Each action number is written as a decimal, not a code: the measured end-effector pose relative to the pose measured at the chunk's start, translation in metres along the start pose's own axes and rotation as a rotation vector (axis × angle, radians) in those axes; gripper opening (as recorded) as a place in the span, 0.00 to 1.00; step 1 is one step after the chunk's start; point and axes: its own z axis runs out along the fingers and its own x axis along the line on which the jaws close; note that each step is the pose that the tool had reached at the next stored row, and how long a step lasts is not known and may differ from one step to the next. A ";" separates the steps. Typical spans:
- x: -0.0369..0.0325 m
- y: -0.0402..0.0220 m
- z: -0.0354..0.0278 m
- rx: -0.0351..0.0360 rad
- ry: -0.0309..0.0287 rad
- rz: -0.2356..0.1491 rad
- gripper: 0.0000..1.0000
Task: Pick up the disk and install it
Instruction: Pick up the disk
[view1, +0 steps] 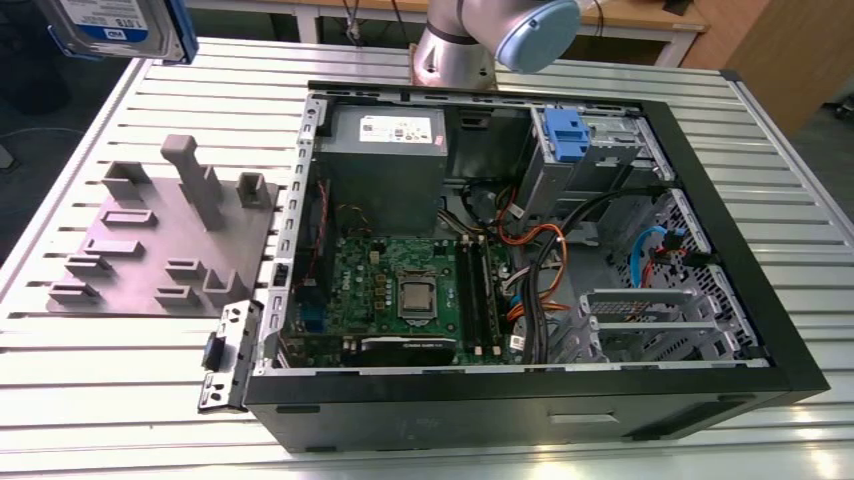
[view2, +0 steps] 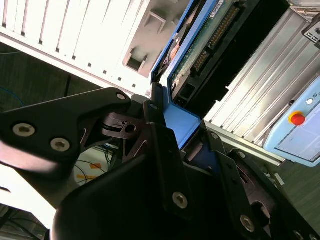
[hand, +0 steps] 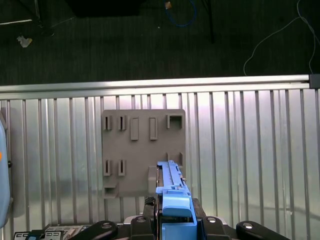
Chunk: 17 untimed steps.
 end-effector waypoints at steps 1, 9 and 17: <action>0.0000 -0.0004 0.0000 0.0001 0.0000 0.000 0.36; -0.0002 -0.0035 0.0000 0.0001 0.0000 0.000 0.36; -0.0003 -0.0051 0.0000 0.0001 -0.0001 0.000 0.36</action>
